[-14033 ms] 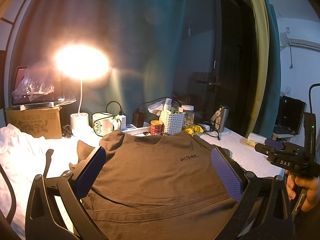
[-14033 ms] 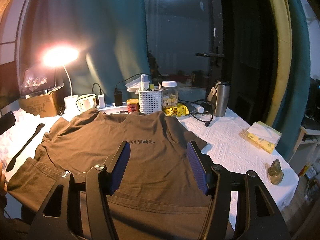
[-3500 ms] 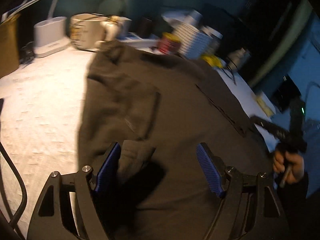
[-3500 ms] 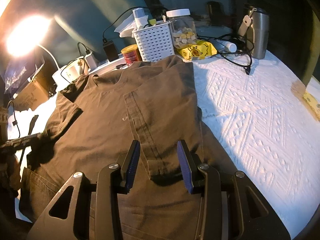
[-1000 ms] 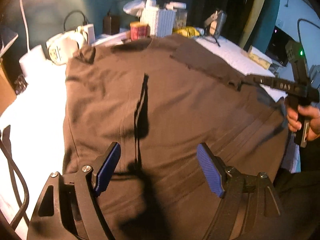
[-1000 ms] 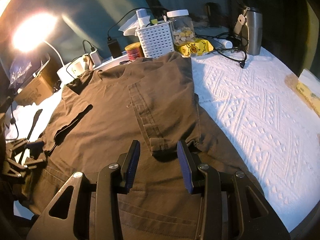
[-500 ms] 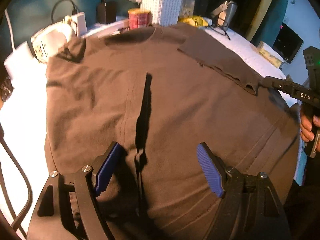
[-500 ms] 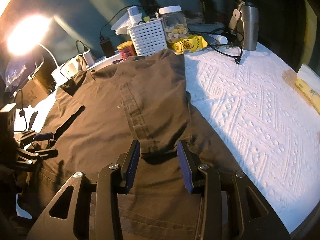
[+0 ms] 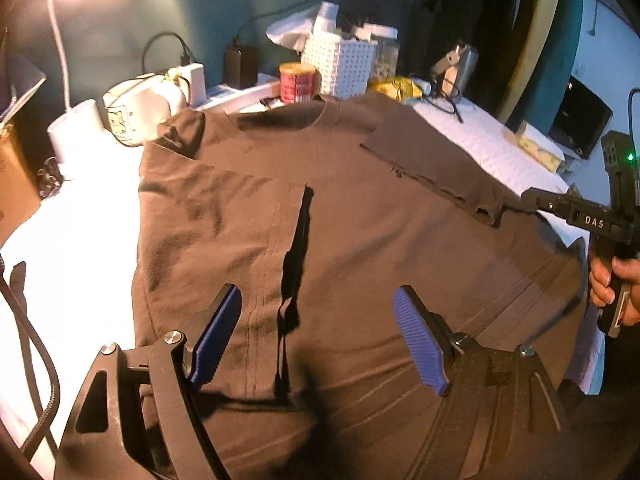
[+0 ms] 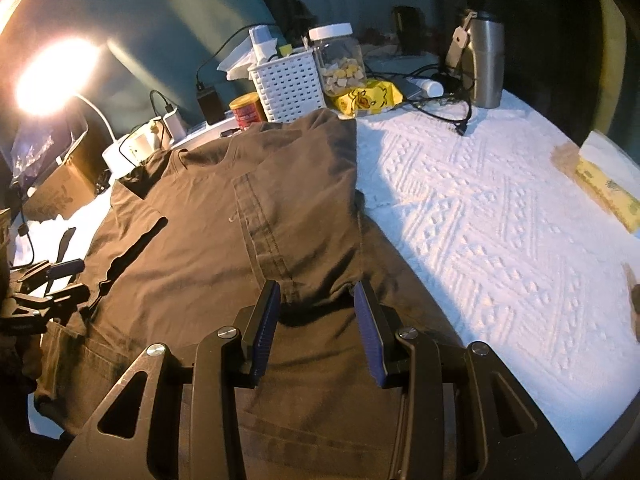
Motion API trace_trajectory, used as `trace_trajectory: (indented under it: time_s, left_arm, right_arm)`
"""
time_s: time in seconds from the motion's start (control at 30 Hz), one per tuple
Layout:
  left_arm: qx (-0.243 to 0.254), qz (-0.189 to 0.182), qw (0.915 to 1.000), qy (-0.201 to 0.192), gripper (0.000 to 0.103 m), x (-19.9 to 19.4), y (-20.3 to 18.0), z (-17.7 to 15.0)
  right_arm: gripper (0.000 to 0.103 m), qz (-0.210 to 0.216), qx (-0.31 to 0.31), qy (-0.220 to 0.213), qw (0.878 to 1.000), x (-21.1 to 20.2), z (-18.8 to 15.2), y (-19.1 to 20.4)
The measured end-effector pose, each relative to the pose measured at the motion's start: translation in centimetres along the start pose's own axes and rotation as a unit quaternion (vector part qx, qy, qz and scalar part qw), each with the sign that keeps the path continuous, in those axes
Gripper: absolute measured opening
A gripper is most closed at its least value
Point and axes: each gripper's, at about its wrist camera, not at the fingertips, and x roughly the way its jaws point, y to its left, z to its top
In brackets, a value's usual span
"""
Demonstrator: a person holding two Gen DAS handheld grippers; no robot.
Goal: Fold small clothes
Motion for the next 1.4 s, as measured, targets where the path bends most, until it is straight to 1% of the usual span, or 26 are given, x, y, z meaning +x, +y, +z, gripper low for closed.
trace_trajectory:
  time_s: [0.3,0.4,0.57,0.73,0.93,1.03,1.2,1.23,1.27,1.3,1.33,1.4]
  left_arm:
    - [-0.009,0.002,0.9996,-0.028,0.078,-2.7,-1.7,-1.3]
    - [-0.011,-0.004,0.9992,-0.037,0.078,-3.3,-2.7,-1.8]
    - [-0.004,-0.014,0.9992,-0.037,0.078,-3.6,-4.7,-2.9]
    - [-0.001,-0.025,0.9991,-0.035,0.078,-3.8,-6.1,-3.9]
    - [0.004,-0.025,0.9992,-0.031,0.078,-4.1,-6.8,-5.0]
    - [0.0,-0.021,0.9994,-0.028,0.078,-4.4,-6.6,-5.6]
    - [-0.011,0.001,0.9997,-0.021,0.078,-5.2,-5.3,-7.0]
    - [-0.015,0.008,0.9997,-0.019,0.078,-5.5,-4.8,-7.2]
    - [-0.019,0.014,0.9995,-0.019,0.078,-5.7,-4.4,-7.4]
    - [-0.025,0.024,0.9992,-0.019,0.078,-5.9,-3.7,-7.7]
    - [-0.028,0.03,0.999,-0.019,0.078,-6.1,-3.2,-7.8]
    - [-0.039,0.045,0.9981,-0.017,0.078,-6.6,-2.0,-8.2]
  right_arm:
    - [0.041,-0.019,0.006,-0.019,1.0,-3.1,-1.5,-1.6]
    - [0.041,-0.03,0.005,-0.026,0.999,-4.4,-2.0,-2.5]
    - [0.041,-0.051,0.016,-0.031,0.998,-6.2,-3.5,-4.4]
    - [0.041,-0.06,0.021,-0.03,0.997,-7.3,-5.2,-5.7]
    - [0.041,-0.073,0.028,-0.024,0.997,-8.3,-6.8,-7.3]
    - [0.041,-0.074,0.03,-0.017,0.997,-8.5,-7.5,-7.7]
    - [0.041,-0.045,0.013,-0.011,0.999,-8.4,-8.4,-7.1]
    - [0.039,-0.04,0.006,-0.01,0.999,-8.4,-8.5,-6.8]
    - [0.033,-0.038,-0.005,-0.008,0.999,-8.3,-8.7,-6.4]
    - [0.016,-0.038,-0.013,-0.003,0.999,-8.1,-8.8,-6.0]
    - [0.012,-0.038,-0.022,-0.001,0.999,-8.1,-8.9,-5.7]
    - [0.012,-0.036,-0.033,-0.004,0.999,-8.3,-8.9,-5.1]
